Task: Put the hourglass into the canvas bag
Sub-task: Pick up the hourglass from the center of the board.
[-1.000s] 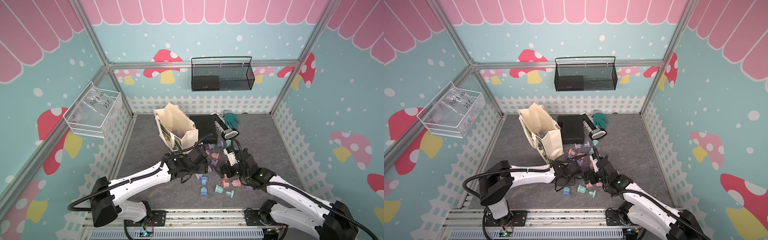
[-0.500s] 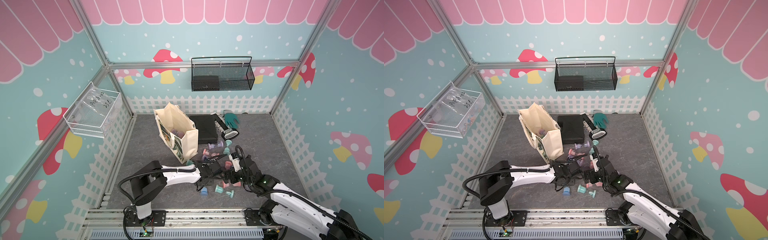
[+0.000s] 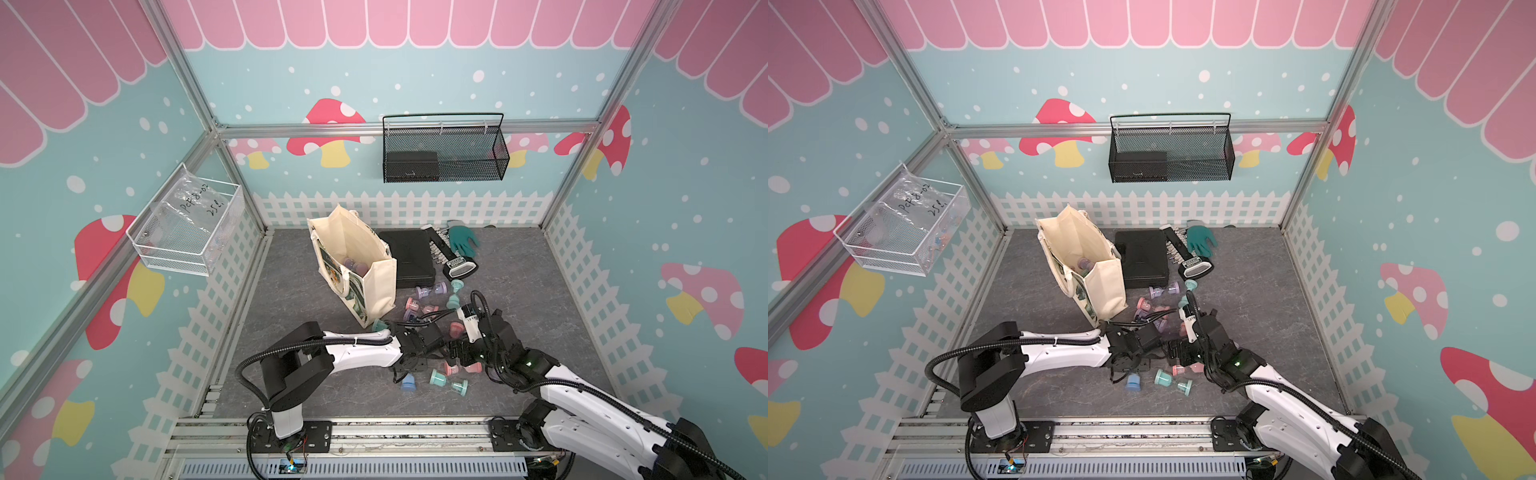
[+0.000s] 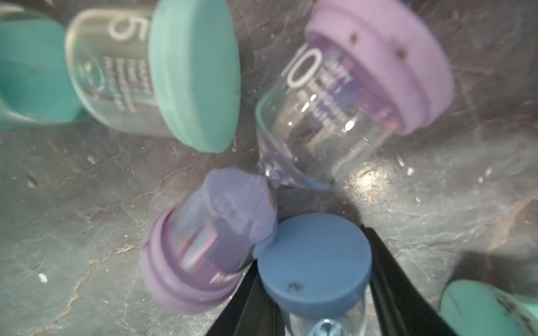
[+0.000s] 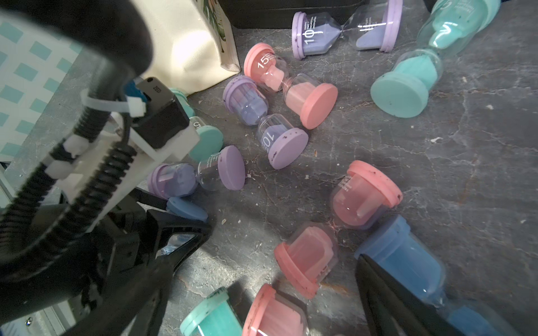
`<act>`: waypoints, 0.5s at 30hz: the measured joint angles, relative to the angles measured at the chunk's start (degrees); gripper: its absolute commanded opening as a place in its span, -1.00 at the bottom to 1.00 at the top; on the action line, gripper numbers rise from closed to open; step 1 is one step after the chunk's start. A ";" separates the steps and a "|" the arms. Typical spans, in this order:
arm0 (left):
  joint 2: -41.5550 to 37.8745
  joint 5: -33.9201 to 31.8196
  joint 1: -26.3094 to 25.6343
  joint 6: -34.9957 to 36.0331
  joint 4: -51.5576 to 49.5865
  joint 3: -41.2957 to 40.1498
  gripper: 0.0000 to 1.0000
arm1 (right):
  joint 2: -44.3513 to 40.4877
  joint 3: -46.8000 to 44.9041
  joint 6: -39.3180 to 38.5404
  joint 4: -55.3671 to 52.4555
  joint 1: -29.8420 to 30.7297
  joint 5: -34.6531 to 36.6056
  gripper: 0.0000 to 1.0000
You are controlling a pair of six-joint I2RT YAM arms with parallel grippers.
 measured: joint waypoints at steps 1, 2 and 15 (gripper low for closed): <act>0.76 -0.13 -0.02 -0.20 0.20 0.22 0.10 | 0.00 -0.04 0.00 0.07 0.00 0.17 0.99; 1.29 -0.17 -0.04 -0.22 0.26 0.39 0.10 | 0.00 -0.17 0.00 0.20 0.00 0.33 0.99; 3.80 -3.02 -0.24 -1.36 1.05 1.97 -0.05 | -0.09 -1.03 0.00 0.94 -0.11 0.72 0.99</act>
